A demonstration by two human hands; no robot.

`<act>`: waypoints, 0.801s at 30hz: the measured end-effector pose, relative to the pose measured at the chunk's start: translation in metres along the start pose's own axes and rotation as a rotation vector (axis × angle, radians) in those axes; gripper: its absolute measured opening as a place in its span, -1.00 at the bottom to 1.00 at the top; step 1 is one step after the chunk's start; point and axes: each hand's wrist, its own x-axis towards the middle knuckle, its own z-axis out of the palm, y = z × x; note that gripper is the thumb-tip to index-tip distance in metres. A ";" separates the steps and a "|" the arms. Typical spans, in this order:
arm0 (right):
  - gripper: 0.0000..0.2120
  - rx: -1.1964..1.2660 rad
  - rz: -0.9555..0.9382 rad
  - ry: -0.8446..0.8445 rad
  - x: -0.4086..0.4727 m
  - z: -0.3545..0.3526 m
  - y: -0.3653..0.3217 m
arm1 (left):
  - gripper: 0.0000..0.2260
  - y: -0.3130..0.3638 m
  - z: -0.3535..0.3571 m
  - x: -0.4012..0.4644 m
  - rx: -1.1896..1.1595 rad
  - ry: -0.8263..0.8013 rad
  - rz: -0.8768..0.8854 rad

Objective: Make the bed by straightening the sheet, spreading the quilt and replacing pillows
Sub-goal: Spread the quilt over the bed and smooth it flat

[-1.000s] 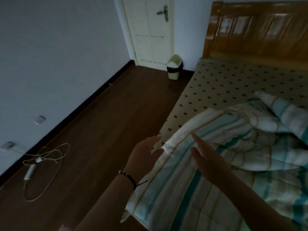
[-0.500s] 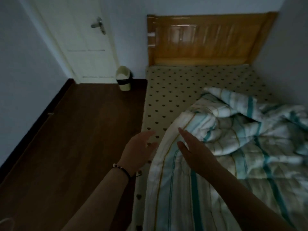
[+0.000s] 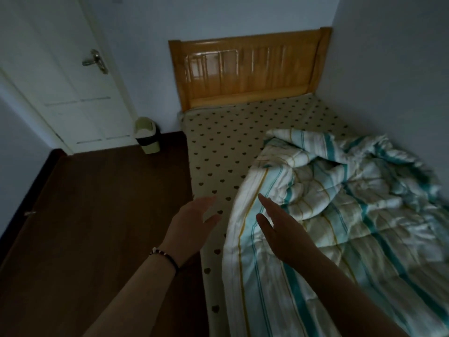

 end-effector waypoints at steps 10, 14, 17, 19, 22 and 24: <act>-0.47 -0.047 0.152 0.082 0.073 0.063 -0.037 | -0.52 -0.077 -0.021 0.057 -0.082 -0.096 0.026; -0.47 -0.071 0.292 0.122 0.113 0.121 -0.050 | -0.51 -0.140 -0.046 0.087 -0.101 -0.179 0.098; -0.47 -0.055 0.410 0.127 0.134 0.154 -0.064 | -0.54 -0.180 -0.066 0.107 -0.093 -0.199 0.143; -0.47 -0.048 0.473 0.132 0.150 0.174 -0.074 | -0.55 -0.202 -0.077 0.123 -0.077 -0.233 0.151; -0.48 -0.049 0.526 0.148 0.168 0.193 -0.085 | -0.55 -0.219 -0.083 0.149 -0.078 -0.280 0.142; -0.51 -0.052 0.544 0.153 0.177 0.203 -0.089 | -0.55 -0.225 -0.083 0.164 -0.084 -0.298 0.148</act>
